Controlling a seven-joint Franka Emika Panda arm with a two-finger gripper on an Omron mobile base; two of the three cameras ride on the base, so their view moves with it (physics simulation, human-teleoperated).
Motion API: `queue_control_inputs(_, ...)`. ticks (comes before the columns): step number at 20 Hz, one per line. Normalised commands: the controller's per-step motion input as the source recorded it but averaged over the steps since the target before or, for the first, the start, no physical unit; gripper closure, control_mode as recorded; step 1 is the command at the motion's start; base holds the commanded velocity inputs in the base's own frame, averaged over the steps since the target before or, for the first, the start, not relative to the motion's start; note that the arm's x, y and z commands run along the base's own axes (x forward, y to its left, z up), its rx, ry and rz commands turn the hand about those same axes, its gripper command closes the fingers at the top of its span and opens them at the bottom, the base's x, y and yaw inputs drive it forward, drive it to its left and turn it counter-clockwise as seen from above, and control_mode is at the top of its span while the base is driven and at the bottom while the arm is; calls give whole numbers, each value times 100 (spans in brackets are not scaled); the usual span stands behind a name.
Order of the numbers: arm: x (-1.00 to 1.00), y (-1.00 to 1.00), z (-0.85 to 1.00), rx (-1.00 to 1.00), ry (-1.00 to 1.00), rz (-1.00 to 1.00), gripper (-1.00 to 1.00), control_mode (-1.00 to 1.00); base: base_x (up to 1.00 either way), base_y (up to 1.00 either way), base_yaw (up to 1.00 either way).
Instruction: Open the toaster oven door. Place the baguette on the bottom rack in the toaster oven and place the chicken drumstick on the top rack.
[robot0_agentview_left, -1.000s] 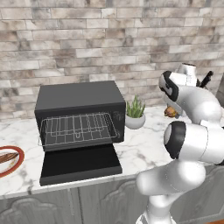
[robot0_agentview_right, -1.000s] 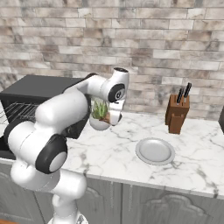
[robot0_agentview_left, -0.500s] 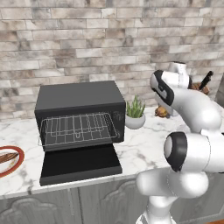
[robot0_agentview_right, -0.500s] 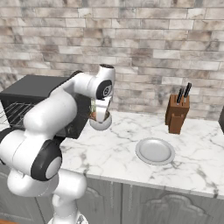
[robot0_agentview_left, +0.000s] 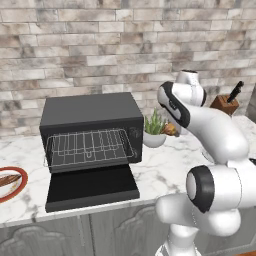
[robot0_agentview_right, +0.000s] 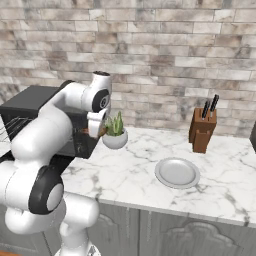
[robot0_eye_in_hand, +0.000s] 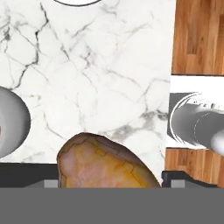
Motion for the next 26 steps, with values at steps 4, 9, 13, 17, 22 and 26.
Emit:
queue_control_inputs(4,-17,58,8,0,0,-11,100,-100,0,0,0)
queue_control_inputs(9,-14,59,11,0,0,-16,100,-100,0,0,0)
queue_control_inputs(13,-4,64,8,0,0,-18,100,-100,0,0,0)
queue_control_inputs(17,-3,63,7,0,0,-16,100,-100,0,0,0)
queue_control_inputs(22,-3,61,4,0,0,-14,100,-100,0,0,0)
queue_control_inputs(26,0,64,0,0,0,-15,100,-100,0,0,0)
